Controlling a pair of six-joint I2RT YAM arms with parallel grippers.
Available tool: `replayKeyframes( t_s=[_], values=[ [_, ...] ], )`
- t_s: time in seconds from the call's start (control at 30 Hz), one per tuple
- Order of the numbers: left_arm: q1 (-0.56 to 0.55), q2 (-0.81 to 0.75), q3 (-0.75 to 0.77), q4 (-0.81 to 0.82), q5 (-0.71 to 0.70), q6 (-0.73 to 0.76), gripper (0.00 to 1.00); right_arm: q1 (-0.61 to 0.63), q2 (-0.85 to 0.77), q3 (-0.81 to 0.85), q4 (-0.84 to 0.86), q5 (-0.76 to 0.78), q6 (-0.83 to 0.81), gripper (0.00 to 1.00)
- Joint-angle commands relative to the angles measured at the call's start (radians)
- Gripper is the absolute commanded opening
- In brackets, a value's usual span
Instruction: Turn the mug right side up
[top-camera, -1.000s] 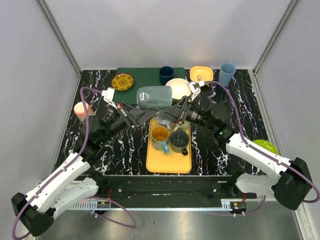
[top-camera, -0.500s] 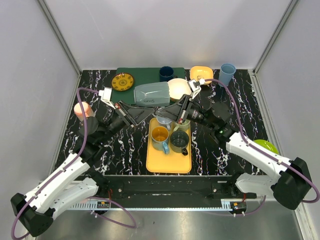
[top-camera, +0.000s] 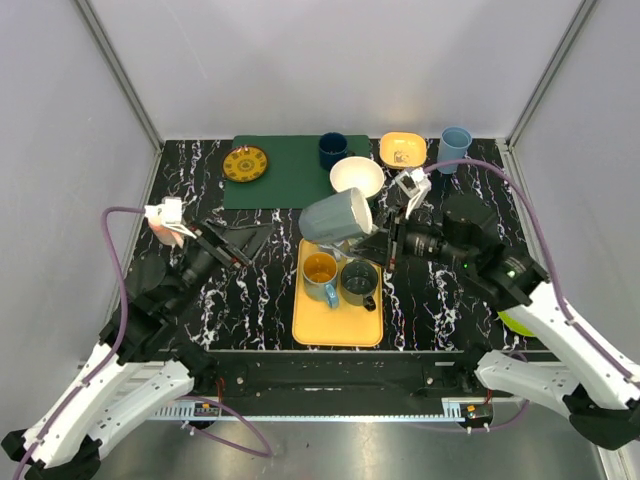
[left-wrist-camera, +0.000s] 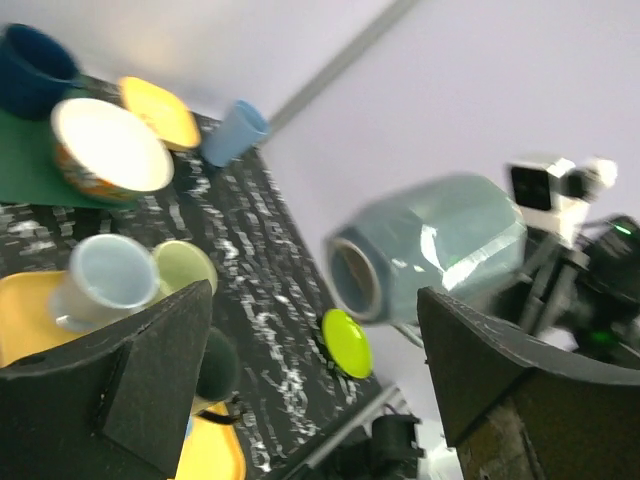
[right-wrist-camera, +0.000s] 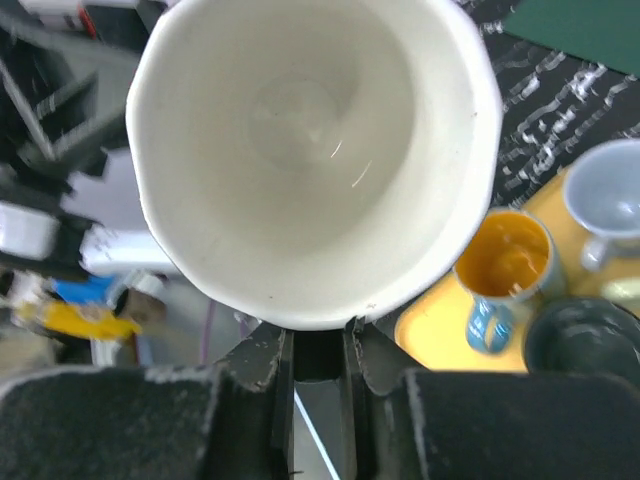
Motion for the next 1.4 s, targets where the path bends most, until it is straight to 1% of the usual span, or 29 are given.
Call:
replayKeyframes(
  t_s=[0.0, 0.03, 0.1, 0.13, 0.17, 0.3, 0.33, 0.37, 0.4, 0.43, 0.47, 0.5, 0.53, 0.67, 0.83, 1.03, 1.27, 1.37],
  values=[
    [0.002, -0.038, 0.042, -0.257, -0.281, 0.066, 0.87, 0.129, -0.037, 0.131, -0.388, 0.135, -0.246, 0.00],
    [0.002, -0.038, 0.045, -0.291, -0.303, 0.063, 0.86, 0.226, -0.039, 0.128, -0.426, 0.251, -0.259, 0.00],
    [0.002, -0.033, 0.040, -0.343, -0.329, 0.057, 0.86, 0.318, -0.040, 0.100, -0.487, 0.342, -0.257, 0.00],
    [0.002, -0.025, 0.039, -0.358, -0.337, 0.048, 0.86, 0.388, -0.043, 0.083, -0.519, 0.405, -0.248, 0.00],
    [0.002, -0.019, 0.037, -0.386, -0.346, 0.037, 0.86, 0.410, -0.043, 0.048, -0.529, 0.439, -0.227, 0.00],
    [0.002, -0.005, 0.019, -0.400, -0.352, 0.006, 0.85, 0.464, -0.063, -0.041, -0.549, 0.497, -0.173, 0.00],
    [0.002, -0.005, 0.016, -0.401, -0.349, 0.003, 0.85, 0.475, -0.060, -0.058, -0.549, 0.535, -0.164, 0.00],
    [0.002, -0.002, 0.013, -0.401, -0.347, 0.003, 0.85, 0.505, -0.054, -0.073, -0.549, 0.543, -0.135, 0.00],
    [0.002, 0.004, 0.008, -0.404, -0.344, 0.001, 0.84, 0.527, -0.042, -0.073, -0.555, 0.540, -0.129, 0.00],
    [0.002, 0.004, 0.009, -0.407, -0.346, 0.001, 0.84, 0.551, -0.004, -0.072, -0.567, 0.601, -0.103, 0.00],
    [0.002, 0.007, 0.009, -0.415, -0.347, 0.001, 0.84, 0.596, 0.016, -0.069, -0.572, 0.629, -0.096, 0.00],
    [0.002, 0.011, 0.011, -0.417, -0.346, 0.003, 0.84, 0.608, 0.038, -0.064, -0.590, 0.658, -0.087, 0.00],
    [0.002, 0.013, 0.013, -0.421, -0.346, 0.003, 0.84, 0.615, 0.076, -0.061, -0.599, 0.671, -0.064, 0.00],
    [0.002, 0.010, 0.009, -0.423, -0.343, 0.003, 0.84, 0.616, 0.102, -0.096, -0.583, 0.701, -0.003, 0.00],
    [0.002, 0.005, -0.018, -0.412, -0.338, -0.015, 0.84, 0.616, 0.156, -0.113, -0.589, 0.775, 0.092, 0.00],
    [0.002, 0.004, -0.044, -0.401, -0.330, -0.014, 0.84, 0.615, 0.223, -0.174, -0.517, 0.763, 0.137, 0.00],
    [0.002, -0.005, -0.067, -0.404, -0.335, -0.008, 0.84, 0.615, 0.289, -0.190, -0.515, 0.818, 0.184, 0.00],
    [0.002, -0.011, -0.078, -0.407, -0.341, -0.009, 0.84, 0.608, 0.315, -0.200, -0.509, 0.816, 0.194, 0.00]
  ],
)
